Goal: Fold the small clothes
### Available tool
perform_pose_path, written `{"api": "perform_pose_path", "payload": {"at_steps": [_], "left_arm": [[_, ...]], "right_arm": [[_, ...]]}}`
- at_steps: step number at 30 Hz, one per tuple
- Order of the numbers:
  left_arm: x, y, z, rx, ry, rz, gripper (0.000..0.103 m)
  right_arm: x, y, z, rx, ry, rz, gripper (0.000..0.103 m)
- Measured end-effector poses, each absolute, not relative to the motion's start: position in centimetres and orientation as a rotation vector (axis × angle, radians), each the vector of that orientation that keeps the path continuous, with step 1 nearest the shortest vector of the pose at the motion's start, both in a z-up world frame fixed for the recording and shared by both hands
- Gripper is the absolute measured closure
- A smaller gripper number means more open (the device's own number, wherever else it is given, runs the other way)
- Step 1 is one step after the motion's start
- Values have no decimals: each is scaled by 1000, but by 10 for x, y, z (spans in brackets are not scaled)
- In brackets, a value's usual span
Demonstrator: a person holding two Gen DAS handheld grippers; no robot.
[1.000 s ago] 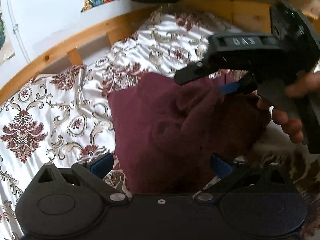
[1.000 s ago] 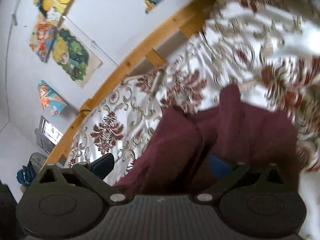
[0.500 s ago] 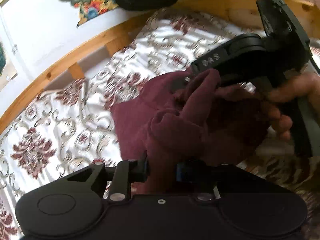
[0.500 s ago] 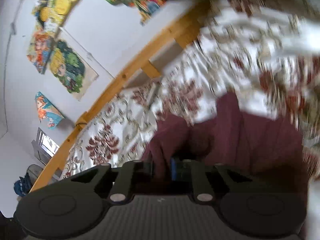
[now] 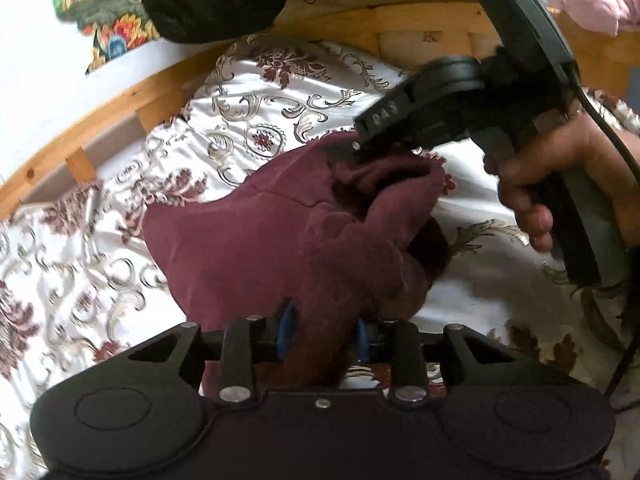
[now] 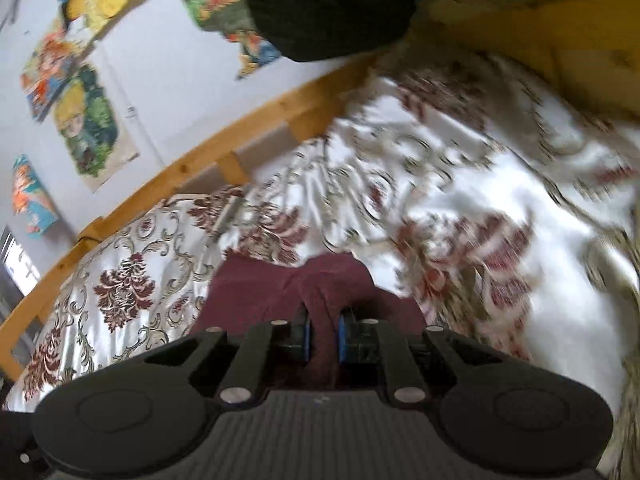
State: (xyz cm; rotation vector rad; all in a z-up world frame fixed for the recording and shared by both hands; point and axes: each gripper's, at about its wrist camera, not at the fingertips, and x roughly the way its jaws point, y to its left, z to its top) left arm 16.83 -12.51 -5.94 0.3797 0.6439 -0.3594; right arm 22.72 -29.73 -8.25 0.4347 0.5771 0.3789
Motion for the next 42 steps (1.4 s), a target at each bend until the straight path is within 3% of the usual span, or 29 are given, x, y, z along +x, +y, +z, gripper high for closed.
{"api": "perform_pose_path", "payload": {"at_steps": [4, 6, 12, 15, 17, 22, 38, 42], "left_arm": [[168, -108, -58, 255, 661, -383, 62], [171, -98, -53, 167, 679, -391, 51], [164, -72, -37, -69, 671, -380, 17], [165, -61, -33, -132, 673, -340, 11], [166, -55, -32, -162, 675, -296, 4], [178, -42, -34, -191, 708, -136, 1], [202, -33, -73, -220, 828, 18, 1], [201, -35, -82, -219, 811, 11, 1]], "right_arm": [[218, -300, -91, 409, 608, 347, 89], [219, -299, -95, 412, 623, 340, 86], [214, -303, -84, 402, 589, 300, 57], [209, -308, -77, 416, 595, 302, 39], [204, -311, -73, 426, 626, 325, 20], [193, -306, -59, 313, 698, 398, 2], [199, -280, -97, 135, 830, 413, 0], [204, -300, -101, 246, 854, 413, 0]]}}
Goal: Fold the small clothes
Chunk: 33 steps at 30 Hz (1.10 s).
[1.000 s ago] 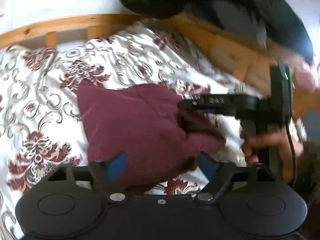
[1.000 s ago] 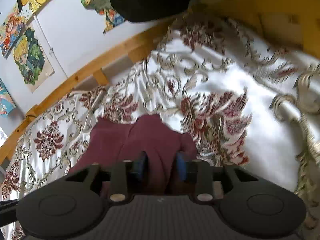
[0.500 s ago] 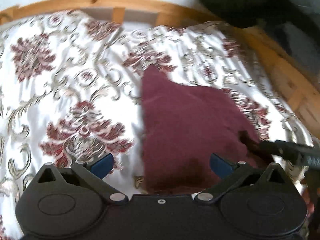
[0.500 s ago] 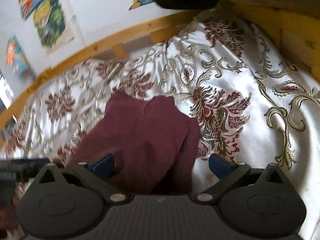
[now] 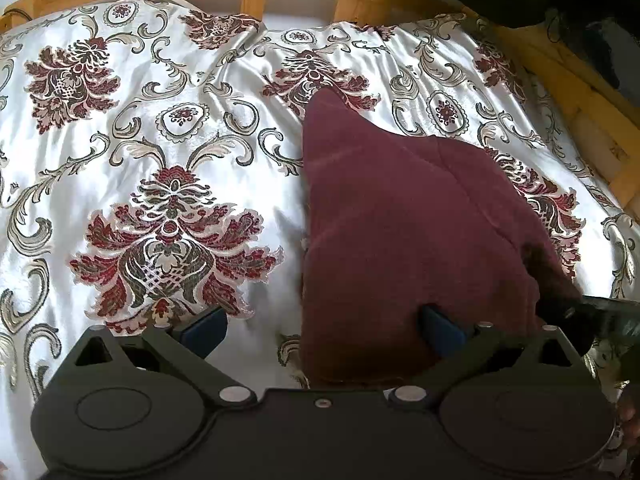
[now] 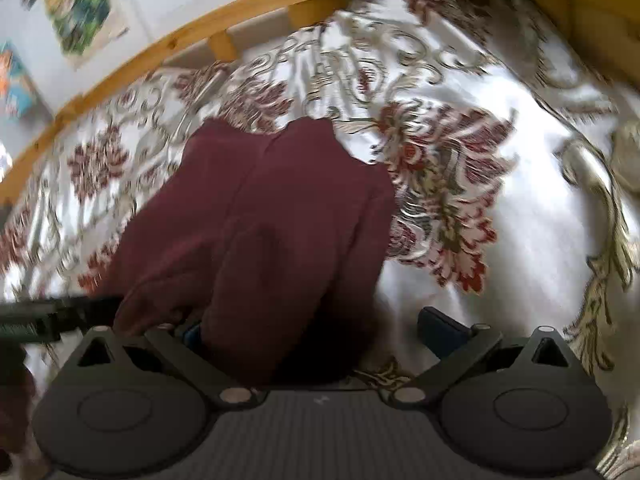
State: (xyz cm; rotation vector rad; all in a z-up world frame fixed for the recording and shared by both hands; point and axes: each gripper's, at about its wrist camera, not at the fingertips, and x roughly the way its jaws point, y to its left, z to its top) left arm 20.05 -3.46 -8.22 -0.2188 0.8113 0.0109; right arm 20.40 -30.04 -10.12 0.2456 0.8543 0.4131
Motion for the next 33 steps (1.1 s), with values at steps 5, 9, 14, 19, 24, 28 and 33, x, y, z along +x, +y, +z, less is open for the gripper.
{"api": "perform_pose_path", "payload": {"at_steps": [5, 9, 14, 19, 24, 28, 33], "left_arm": [[203, -34, -87, -231, 805, -7, 1], [205, -33, -92, -259, 814, -15, 1], [212, -37, -93, -235, 810, -45, 1], [219, -31, -96, -278, 831, -81, 1], [224, -29, -101, -329, 845, -104, 1], [227, -29, -94, -302, 845, -125, 1], [236, -18, -91, -347, 832, -178, 1]], "right_arm": [[202, -322, -91, 394, 736, 487, 0], [216, -330, -101, 510, 701, 508, 0], [245, -315, -114, 474, 680, 457, 12], [253, -305, -127, 425, 688, 456, 42], [250, -306, -119, 382, 642, 473, 66], [257, -322, -128, 515, 685, 448, 32], [266, -326, -135, 543, 683, 479, 29]]}}
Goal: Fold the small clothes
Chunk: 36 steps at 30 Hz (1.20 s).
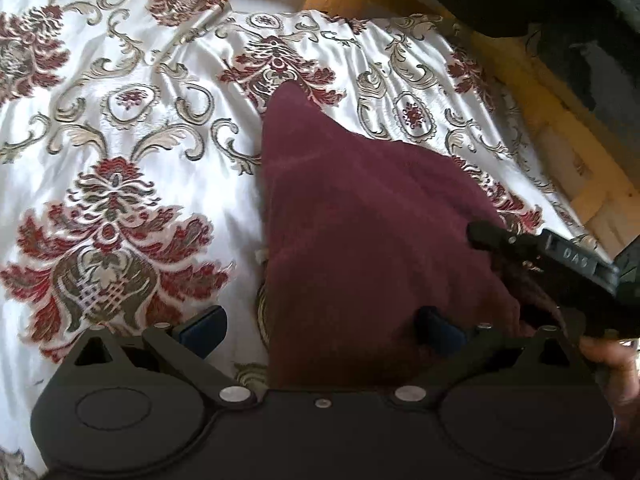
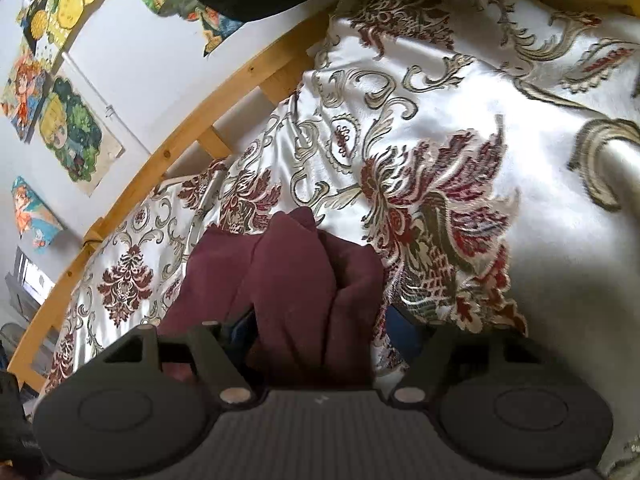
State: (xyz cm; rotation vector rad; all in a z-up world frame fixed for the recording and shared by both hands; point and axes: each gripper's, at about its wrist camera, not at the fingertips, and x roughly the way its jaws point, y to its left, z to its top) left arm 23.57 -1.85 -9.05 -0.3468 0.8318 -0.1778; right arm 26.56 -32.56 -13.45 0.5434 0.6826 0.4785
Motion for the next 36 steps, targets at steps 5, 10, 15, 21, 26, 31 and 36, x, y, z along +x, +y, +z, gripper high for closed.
{"api": "perform_pose_path", "payload": {"at_steps": [5, 10, 15, 21, 26, 31, 36], "left_arm": [[252, -13, -101, -440, 890, -227, 1], [262, -7, -110, -570, 954, -263, 9], [261, -5, -95, -561, 960, -278, 41], [245, 9, -61, -496, 847, -283, 48], [229, 37, -32, -436, 735, -234, 48], [225, 83, -26, -394, 686, -111, 47], [228, 120, -47, -402, 703, 2, 47]], "right_arm": [[269, -326, -140, 586, 696, 506, 53], [263, -319, -137, 565, 656, 531, 77], [249, -299, -103, 461, 588, 544, 84], [232, -254, -45, 265, 485, 584, 85], [239, -208, -18, 214, 425, 644, 85], [265, -153, -22, 236, 430, 702, 85], [293, -102, -55, 285, 527, 669, 85]]}}
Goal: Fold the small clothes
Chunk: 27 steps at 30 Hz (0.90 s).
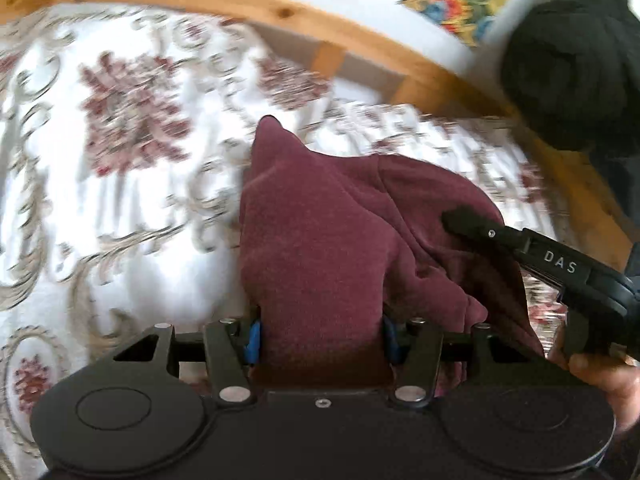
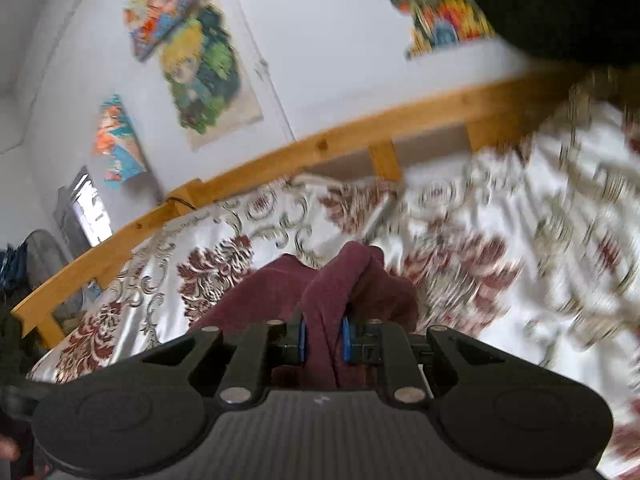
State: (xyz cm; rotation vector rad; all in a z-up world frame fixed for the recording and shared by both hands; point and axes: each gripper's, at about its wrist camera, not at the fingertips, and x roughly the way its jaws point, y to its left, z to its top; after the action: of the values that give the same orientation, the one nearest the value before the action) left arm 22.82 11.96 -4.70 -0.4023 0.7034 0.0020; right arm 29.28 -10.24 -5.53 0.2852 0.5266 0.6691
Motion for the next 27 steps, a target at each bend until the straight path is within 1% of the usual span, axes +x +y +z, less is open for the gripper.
{"api": "perform_pose_path", "payload": {"at_steps": [3, 6, 7, 8, 9, 10, 11, 12, 13, 14, 15, 17, 20, 23, 27], "left_arm": [[231, 129, -65, -420, 751, 34, 46], [226, 130, -69, -427, 738, 27, 42], [226, 130, -69, -421, 739, 27, 41], [225, 128, -69, -413, 743, 33, 37], [225, 127, -68, -402, 746, 44, 33], [223, 125, -67, -391, 747, 55, 32], [221, 125, -67, -380, 747, 68, 27], [218, 124, -65, -368, 748, 84, 20], [213, 122, -63, -351, 751, 103, 17], [207, 120, -60, -332, 749, 125, 11], [202, 119, -58, -318, 743, 144, 6], [186, 115, -53, -277, 718, 179, 1], [159, 103, -42, -210, 682, 216, 1], [134, 91, -30, -162, 661, 237, 1], [100, 77, -15, -111, 595, 261, 1]], "right_arm": [[298, -85, -78, 277, 587, 620, 85], [297, -88, -91, 269, 604, 562, 83], [298, -91, -93, 272, 612, 553, 78], [297, -94, -95, 273, 620, 546, 70], [297, -96, -97, 271, 626, 542, 65], [294, -99, -97, 268, 631, 541, 58], [291, -102, -97, 262, 635, 540, 51], [286, -105, -96, 252, 636, 538, 46], [281, -108, -94, 240, 632, 536, 36], [271, -112, -93, 227, 624, 532, 27], [264, -114, -90, 217, 617, 533, 24], [245, -121, -84, 205, 602, 538, 15], [210, -133, -72, 188, 567, 549, 6], [178, -142, -60, 177, 529, 554, 1], [135, -150, -40, 147, 486, 571, 0]]}}
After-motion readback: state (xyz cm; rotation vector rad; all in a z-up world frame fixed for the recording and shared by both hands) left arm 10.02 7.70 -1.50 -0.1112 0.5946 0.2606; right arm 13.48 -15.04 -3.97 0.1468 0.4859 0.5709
